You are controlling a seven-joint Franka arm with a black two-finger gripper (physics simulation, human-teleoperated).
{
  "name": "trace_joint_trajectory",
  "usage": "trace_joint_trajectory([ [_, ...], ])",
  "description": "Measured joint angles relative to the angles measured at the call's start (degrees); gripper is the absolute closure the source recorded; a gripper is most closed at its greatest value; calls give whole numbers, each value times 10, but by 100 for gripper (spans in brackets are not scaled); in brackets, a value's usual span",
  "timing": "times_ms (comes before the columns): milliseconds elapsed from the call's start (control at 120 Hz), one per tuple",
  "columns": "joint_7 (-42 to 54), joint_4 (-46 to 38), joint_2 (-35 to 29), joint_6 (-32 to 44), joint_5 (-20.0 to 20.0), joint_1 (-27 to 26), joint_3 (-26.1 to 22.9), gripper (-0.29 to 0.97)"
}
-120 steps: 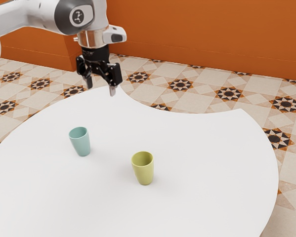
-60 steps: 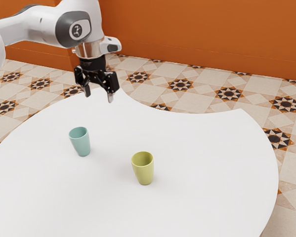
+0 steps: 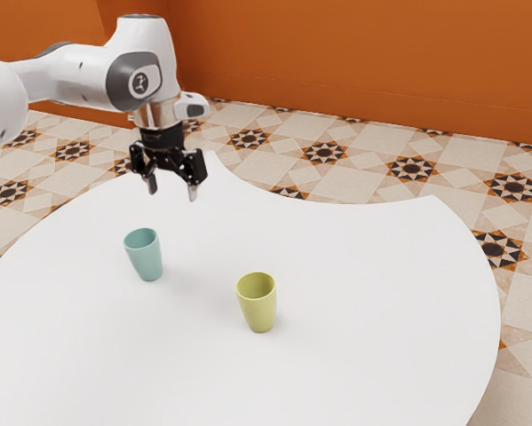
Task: Place the left cup onto the right cup
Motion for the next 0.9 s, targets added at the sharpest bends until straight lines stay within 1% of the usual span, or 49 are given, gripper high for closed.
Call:
trace_joint_trajectory([
  [375,4,-8,34,33,-3,34,-2,3],
  [900,29,-4,86,67,-10,66,-3,5],
])
